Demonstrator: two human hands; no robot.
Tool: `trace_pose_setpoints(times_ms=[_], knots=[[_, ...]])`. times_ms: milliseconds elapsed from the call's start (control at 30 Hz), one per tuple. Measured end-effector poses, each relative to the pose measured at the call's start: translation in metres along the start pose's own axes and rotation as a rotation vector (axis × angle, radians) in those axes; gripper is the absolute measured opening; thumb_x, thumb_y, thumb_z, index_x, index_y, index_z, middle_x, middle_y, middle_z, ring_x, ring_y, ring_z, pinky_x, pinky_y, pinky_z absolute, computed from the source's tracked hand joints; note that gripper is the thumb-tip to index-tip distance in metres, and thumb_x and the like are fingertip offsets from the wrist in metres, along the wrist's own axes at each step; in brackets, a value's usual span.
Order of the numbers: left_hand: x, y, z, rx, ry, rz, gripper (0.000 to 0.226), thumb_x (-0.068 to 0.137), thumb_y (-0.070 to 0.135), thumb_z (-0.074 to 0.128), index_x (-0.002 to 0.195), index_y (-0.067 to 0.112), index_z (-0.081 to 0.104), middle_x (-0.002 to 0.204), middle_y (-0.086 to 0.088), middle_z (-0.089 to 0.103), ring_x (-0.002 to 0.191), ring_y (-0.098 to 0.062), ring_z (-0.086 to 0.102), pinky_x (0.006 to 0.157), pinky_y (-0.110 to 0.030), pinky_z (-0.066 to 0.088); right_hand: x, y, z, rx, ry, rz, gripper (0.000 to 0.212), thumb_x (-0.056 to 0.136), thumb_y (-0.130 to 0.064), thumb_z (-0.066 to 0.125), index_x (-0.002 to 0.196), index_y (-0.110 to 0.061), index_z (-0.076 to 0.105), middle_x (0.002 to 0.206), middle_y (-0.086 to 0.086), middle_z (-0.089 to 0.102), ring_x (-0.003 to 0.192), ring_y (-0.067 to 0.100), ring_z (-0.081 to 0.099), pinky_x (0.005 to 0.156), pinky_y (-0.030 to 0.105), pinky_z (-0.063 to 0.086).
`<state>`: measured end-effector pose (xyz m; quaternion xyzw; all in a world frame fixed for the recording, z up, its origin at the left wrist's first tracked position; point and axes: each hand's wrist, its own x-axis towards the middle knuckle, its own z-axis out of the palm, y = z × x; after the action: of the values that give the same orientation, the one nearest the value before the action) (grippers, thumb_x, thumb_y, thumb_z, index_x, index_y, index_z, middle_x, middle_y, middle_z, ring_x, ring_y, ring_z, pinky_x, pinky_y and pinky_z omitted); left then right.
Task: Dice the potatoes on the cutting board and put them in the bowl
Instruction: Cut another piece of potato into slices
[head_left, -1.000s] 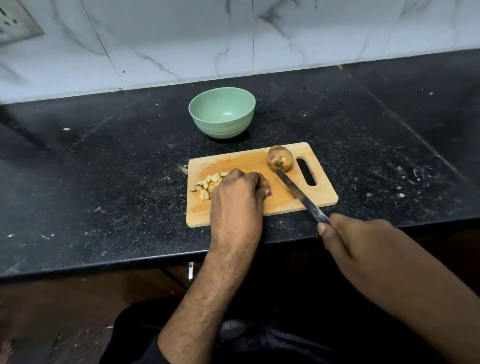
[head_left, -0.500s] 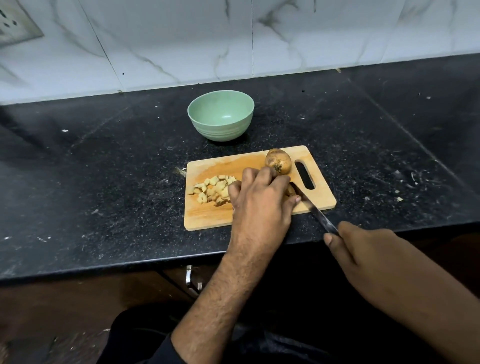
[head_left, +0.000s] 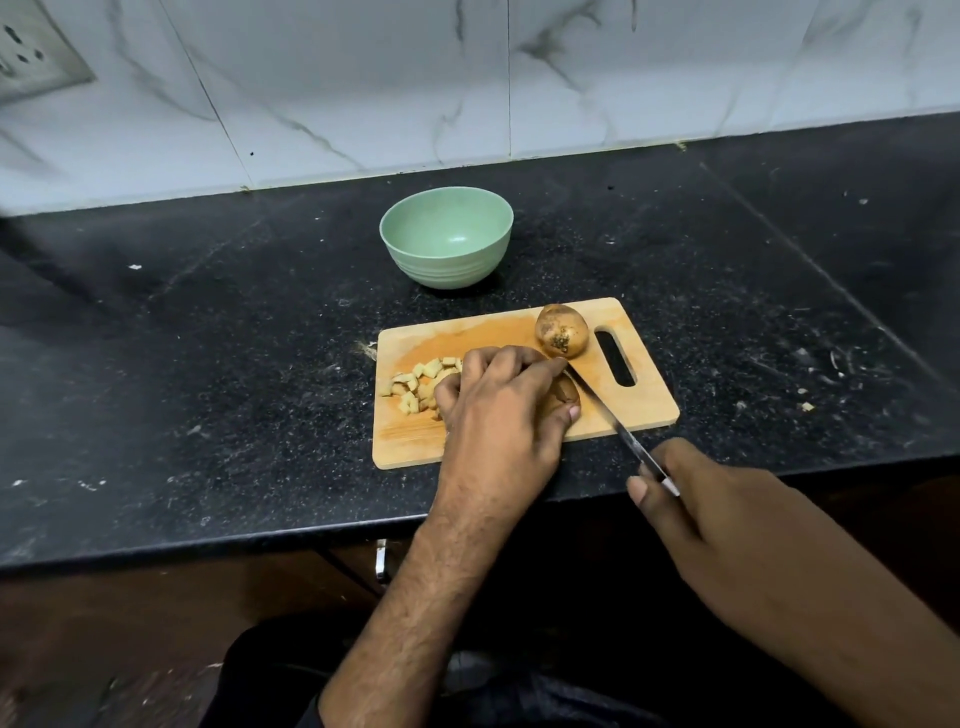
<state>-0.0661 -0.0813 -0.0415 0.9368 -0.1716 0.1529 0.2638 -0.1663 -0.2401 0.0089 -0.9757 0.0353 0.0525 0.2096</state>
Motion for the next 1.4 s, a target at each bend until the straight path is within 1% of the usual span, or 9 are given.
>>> trace_pose_setpoints(times_ms=[100,200,333,633,767,900,1067,1267,1400], knots=[[0.001,0.0,0.0,-0.044,0.018,-0.035,0.051,0.086,0.048,0.07,0.132,0.033,0.058,0.12,0.019,0.057,0.116,-0.007,0.038,0.09,-0.033,0.02,-0.002,-0.003,-0.001,0.062,0.034,-0.025,0.019,0.101,-0.049,0.034,0.099,-0.031,0.04,0.067,-0.004,0.059,0.059,0.008,0.058,0.053,0.023,0.043],[0.001,-0.001,0.0,-0.103,0.029,-0.058,0.041,0.084,0.046,0.073,0.122,0.034,0.062,0.113,0.023,0.059,0.112,-0.005,0.04,0.084,-0.032,0.019,0.0,-0.004,-0.002,0.104,0.065,-0.042,0.026,0.1,-0.051,0.031,0.092,-0.031,0.046,0.059,0.0,0.058,0.054,0.007,0.058,0.048,0.025,0.042],[0.002,-0.004,0.0,-0.14,0.038,-0.09,0.029,0.085,0.042,0.073,0.112,0.035,0.067,0.111,0.024,0.061,0.109,-0.003,0.04,0.079,-0.03,0.016,0.003,-0.004,0.003,0.057,0.056,-0.041,0.037,0.1,-0.052,0.027,0.078,-0.028,0.043,0.057,0.001,0.055,0.047,0.01,0.054,0.047,0.024,0.038],[0.001,-0.002,-0.001,-0.144,0.051,-0.095,0.026,0.085,0.041,0.075,0.11,0.033,0.071,0.11,0.022,0.063,0.107,-0.004,0.043,0.081,-0.03,0.016,0.008,-0.009,0.0,-0.053,0.028,-0.026,0.029,0.101,-0.044,0.029,0.08,-0.027,0.039,0.059,-0.001,0.054,0.046,0.009,0.051,0.048,0.023,0.038],[0.002,-0.002,0.0,-0.148,0.067,-0.111,0.025,0.084,0.041,0.076,0.107,0.033,0.074,0.103,0.024,0.06,0.103,-0.005,0.042,0.077,-0.028,0.013,0.005,-0.015,-0.005,-0.095,-0.009,0.027,0.027,0.103,-0.044,0.027,0.086,-0.028,0.039,0.066,-0.002,0.055,0.051,0.009,0.053,0.051,0.025,0.044],[0.002,-0.002,0.002,-0.144,0.071,-0.104,0.024,0.083,0.04,0.077,0.106,0.033,0.076,0.1,0.023,0.06,0.101,-0.004,0.042,0.077,-0.027,0.013,0.004,-0.025,-0.003,-0.163,-0.02,0.04,0.019,0.106,-0.04,0.024,0.099,-0.029,0.038,0.074,-0.003,0.055,0.062,0.014,0.057,0.065,0.035,0.055],[0.005,-0.003,0.003,-0.122,0.07,-0.078,0.023,0.083,0.038,0.077,0.105,0.032,0.077,0.1,0.021,0.061,0.1,-0.004,0.041,0.077,-0.029,0.015,0.006,-0.033,0.002,-0.238,-0.07,0.049,0.01,0.107,-0.034,0.024,0.108,-0.027,0.031,0.081,-0.004,0.049,0.07,0.019,0.053,0.063,0.033,0.045],[0.005,-0.005,0.004,-0.13,0.067,-0.07,0.023,0.082,0.037,0.078,0.105,0.033,0.077,0.1,0.019,0.063,0.1,-0.006,0.043,0.075,-0.03,0.015,0.034,-0.03,0.011,-0.256,-0.059,0.025,0.01,0.106,-0.029,0.031,0.105,-0.023,0.038,0.072,-0.004,0.038,0.071,0.024,0.048,0.063,0.035,0.042],[0.004,-0.004,0.005,-0.138,0.095,-0.079,0.022,0.081,0.038,0.079,0.103,0.033,0.078,0.101,0.02,0.065,0.102,-0.007,0.045,0.075,-0.028,0.015,0.036,-0.022,0.009,-0.247,-0.11,0.016,0.015,0.107,-0.03,0.029,0.112,-0.022,0.041,0.074,-0.004,0.039,0.071,0.023,0.048,0.065,0.037,0.043]])
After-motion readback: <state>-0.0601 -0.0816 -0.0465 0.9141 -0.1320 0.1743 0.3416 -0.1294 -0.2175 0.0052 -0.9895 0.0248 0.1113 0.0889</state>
